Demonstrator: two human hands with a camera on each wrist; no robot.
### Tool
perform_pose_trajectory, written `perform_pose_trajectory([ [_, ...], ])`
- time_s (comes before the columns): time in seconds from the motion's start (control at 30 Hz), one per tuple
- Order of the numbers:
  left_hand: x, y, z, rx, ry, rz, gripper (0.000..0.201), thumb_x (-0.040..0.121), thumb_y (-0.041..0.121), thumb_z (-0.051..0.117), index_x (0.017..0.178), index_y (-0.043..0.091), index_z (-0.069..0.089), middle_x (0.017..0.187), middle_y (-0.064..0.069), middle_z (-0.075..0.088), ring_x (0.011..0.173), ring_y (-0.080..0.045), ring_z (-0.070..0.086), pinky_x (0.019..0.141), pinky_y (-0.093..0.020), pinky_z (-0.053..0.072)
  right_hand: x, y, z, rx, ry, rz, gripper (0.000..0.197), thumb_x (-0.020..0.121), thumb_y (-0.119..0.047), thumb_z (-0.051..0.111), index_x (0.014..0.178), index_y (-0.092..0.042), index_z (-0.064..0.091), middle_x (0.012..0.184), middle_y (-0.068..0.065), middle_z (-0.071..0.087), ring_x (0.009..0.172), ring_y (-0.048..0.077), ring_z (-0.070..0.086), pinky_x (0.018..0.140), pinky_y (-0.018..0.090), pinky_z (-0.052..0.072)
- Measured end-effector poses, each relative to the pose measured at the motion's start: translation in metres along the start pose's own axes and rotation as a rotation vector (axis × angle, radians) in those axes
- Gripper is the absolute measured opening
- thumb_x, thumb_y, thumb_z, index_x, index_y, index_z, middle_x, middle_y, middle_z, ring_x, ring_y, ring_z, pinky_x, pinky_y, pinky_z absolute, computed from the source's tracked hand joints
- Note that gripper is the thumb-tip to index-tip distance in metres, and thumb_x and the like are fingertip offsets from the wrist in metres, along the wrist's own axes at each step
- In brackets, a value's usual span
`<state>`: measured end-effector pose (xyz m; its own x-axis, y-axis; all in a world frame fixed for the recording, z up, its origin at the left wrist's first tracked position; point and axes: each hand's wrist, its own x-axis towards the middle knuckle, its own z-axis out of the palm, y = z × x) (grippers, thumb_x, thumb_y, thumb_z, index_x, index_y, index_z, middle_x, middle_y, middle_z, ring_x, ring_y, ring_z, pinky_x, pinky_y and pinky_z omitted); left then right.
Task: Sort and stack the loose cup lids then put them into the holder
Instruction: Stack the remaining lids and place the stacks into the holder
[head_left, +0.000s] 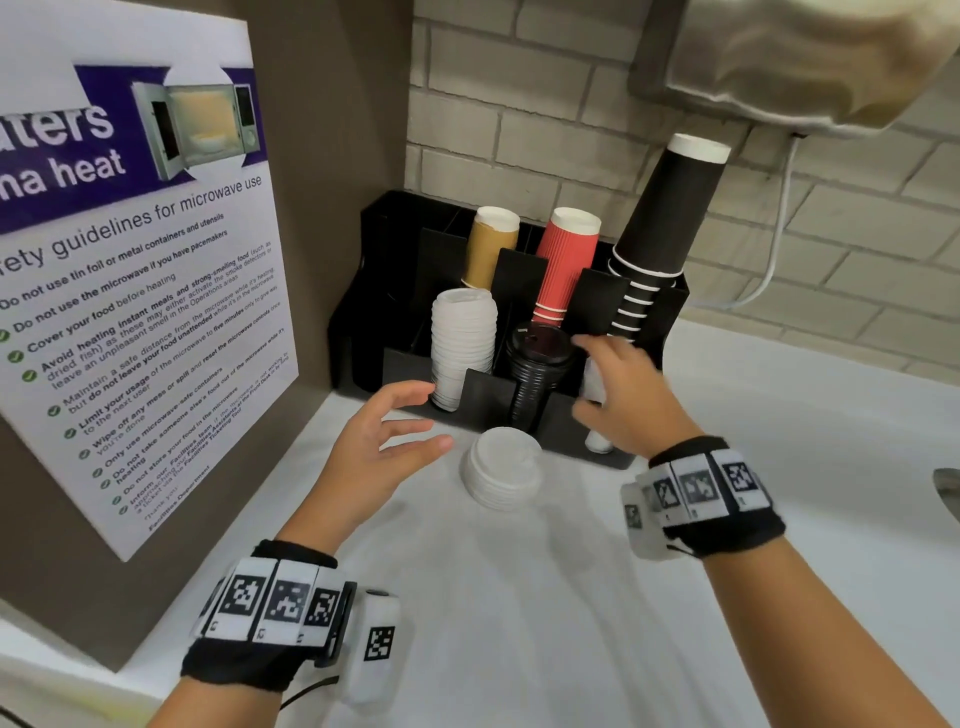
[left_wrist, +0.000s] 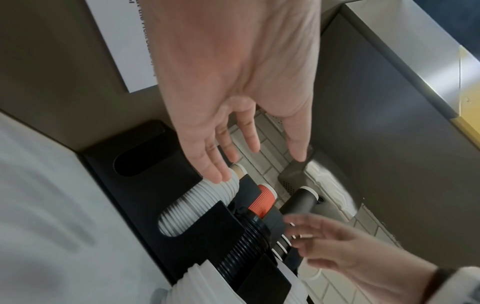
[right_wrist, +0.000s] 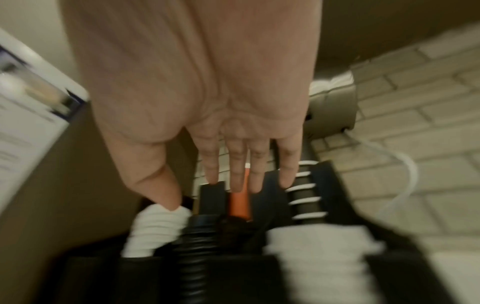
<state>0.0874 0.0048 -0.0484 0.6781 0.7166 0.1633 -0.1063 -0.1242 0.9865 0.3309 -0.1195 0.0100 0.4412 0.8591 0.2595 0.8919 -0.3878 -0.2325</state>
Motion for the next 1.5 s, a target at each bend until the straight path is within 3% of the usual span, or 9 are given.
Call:
perform_pose_trajectory([
  [0.07,0.001,0.0,-0.001,0.01,0.015,0.0,0.04,0.084,0.017,0.074,0.114,0.038,0.06,0.123,0.014,0.059,0.099,0.001,0.065,0.076,-0.011,0.049,-0.009,-0.024,0.015,0.17,-0.152,-0.076,0.061,0.082,-0.022,0.07,0.138,-0.018,0.046,0.13,0.008,0.049,0.121,0.027,0.047,0.101,0.032,0.038],
  [0.17,0.002,0.0,-0.002,0.017,0.025,-0.001,0.037,0.086,0.016,0.072,0.113,0.039,0.06,0.119,0.012,0.061,0.091,0.002,0.066,0.077,-0.012,0.047,-0.011,-0.045,0.043,0.064,-0.526,-0.038,0.072,0.083,-0.038,0.069,0.145,-0.029,0.033,0.137,0.007,0.04,0.128,0.027,0.037,0.106,0.04,0.037],
  [0.27,0.001,-0.001,-0.002,0.022,0.029,-0.009,0.036,0.087,0.015,0.071,0.111,0.039,0.06,0.116,0.011,0.062,0.088,0.001,0.065,0.079,-0.016,0.046,-0.003,-0.05,0.057,-0.076,-0.611,0.047,0.086,0.079,-0.043,0.071,0.149,-0.036,0.021,0.141,0.008,0.033,0.131,0.031,0.032,0.103,0.05,0.039],
  [0.4,-0.002,-0.004,-0.004,0.027,0.031,-0.032,0.034,0.087,0.017,0.071,0.111,0.039,0.062,0.114,0.011,0.062,0.088,-0.003,0.065,0.081,-0.024,0.049,0.006,-0.051,0.068,-0.081,-0.683,0.108,0.094,0.072,-0.041,0.078,0.148,-0.036,0.022,0.139,0.011,0.035,0.127,0.033,0.04,0.102,0.047,0.043],
  [0.67,-0.002,-0.003,-0.001,0.017,0.036,-0.035,0.035,0.087,0.015,0.072,0.112,0.037,0.061,0.115,0.01,0.062,0.088,-0.002,0.065,0.081,-0.024,0.049,0.007,-0.042,0.059,0.063,-0.548,0.135,0.085,0.068,-0.04,0.078,0.14,-0.037,0.032,0.122,0.006,0.039,0.118,0.03,0.044,0.098,0.043,0.044],
  [0.77,-0.002,-0.001,0.008,-0.005,-0.019,-0.04,0.052,0.076,0.022,0.08,0.119,0.04,0.057,0.122,0.011,0.059,0.101,-0.004,0.065,0.078,-0.021,0.051,-0.001,-0.044,0.04,0.392,-0.401,0.1,0.08,0.07,-0.036,0.081,0.137,-0.037,0.037,0.123,-0.002,0.045,0.117,0.02,0.046,0.091,0.026,0.039],
  [0.87,-0.003,0.0,0.021,-0.056,-0.145,-0.034,0.084,0.064,0.03,0.087,0.135,0.045,0.045,0.137,0.012,0.052,0.119,-0.009,0.058,0.091,-0.03,0.055,-0.022,-0.062,0.023,0.796,-0.349,0.048,0.072,0.066,-0.041,0.08,0.127,-0.048,0.044,0.112,-0.02,0.058,0.109,0.005,0.056,0.085,0.014,0.045],
  [1.07,0.0,0.003,0.027,-0.127,-0.25,0.029,0.089,0.057,0.027,0.089,0.134,0.047,0.049,0.133,0.008,0.057,0.12,-0.018,0.06,0.09,-0.035,0.056,-0.043,-0.068,0.01,1.018,-0.319,0.02,0.072,0.069,-0.023,0.085,0.128,-0.045,0.05,0.121,-0.006,0.063,0.114,0.009,0.06,0.103,0.037,0.047],
  [1.5,0.006,0.005,0.029,-0.104,-0.247,0.067,0.096,0.055,0.016,0.094,0.134,0.044,0.047,0.133,0.013,0.056,0.119,-0.013,0.06,0.094,-0.034,0.055,-0.047,-0.065,0.009,1.03,-0.224,0.015,0.072,0.067,-0.018,0.086,0.126,-0.043,0.053,0.119,-0.007,0.063,0.11,0.008,0.062,0.098,0.034,0.05],
])
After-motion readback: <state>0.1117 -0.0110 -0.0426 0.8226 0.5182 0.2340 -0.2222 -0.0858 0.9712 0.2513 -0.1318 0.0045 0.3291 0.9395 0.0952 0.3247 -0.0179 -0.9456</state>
